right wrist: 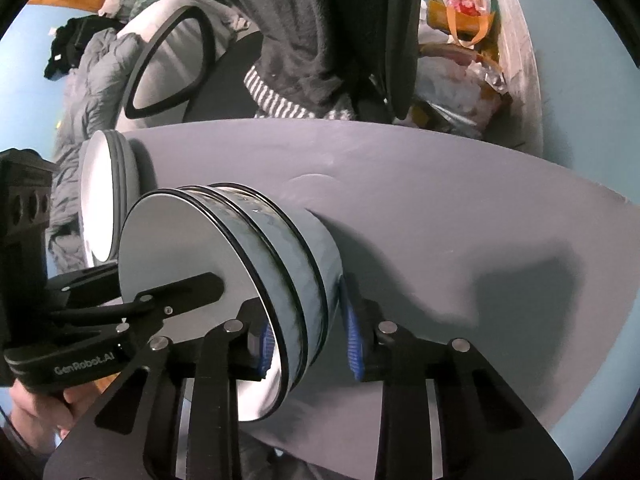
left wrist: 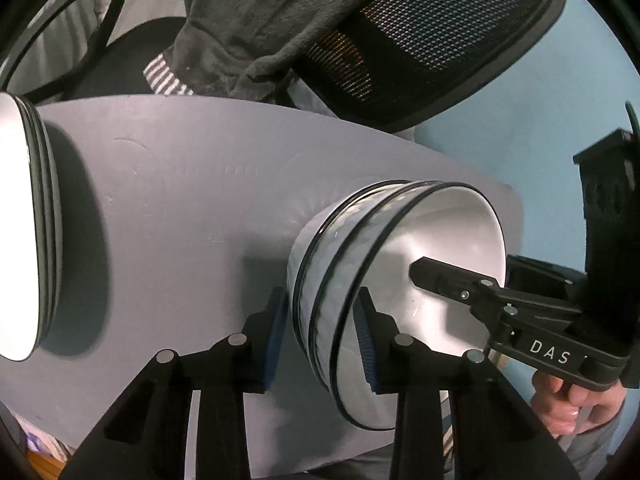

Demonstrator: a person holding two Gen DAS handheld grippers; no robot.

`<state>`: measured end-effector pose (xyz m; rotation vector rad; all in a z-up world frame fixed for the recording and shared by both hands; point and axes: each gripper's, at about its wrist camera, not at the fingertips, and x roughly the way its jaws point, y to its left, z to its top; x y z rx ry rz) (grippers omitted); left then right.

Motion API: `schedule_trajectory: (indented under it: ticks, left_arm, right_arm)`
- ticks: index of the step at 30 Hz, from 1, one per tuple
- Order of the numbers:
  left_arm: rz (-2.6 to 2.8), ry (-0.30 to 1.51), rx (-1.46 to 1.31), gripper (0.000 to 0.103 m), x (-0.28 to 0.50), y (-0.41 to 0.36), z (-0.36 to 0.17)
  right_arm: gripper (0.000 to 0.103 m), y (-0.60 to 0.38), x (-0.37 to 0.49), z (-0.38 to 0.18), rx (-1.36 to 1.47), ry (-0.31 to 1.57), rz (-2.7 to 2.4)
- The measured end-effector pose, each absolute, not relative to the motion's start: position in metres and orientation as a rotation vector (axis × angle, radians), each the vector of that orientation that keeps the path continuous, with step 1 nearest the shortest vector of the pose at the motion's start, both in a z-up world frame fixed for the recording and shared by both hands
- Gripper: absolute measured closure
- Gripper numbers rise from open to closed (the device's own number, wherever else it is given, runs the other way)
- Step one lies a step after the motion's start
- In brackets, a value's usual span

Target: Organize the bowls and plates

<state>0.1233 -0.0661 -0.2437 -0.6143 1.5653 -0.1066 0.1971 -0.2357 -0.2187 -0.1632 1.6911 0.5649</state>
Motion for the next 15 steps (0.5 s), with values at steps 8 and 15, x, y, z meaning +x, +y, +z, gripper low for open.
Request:
schedule_trajectory:
  ticks: [8, 15]
  left_arm:
    - [-0.125, 1.557, -0.56, 0.08, 0.114, -0.062, -0.237]
    - [-0.089, 1.55, -0.5, 0.08, 0.094, -0.051, -0.234]
  right_arm:
    - [0.075, -0.221, 0.185, -0.213, -0.304, 1.645, 0.531]
    - [0.078, -0.209, 0.161, -0.219, -0.325, 1.661, 0.551]
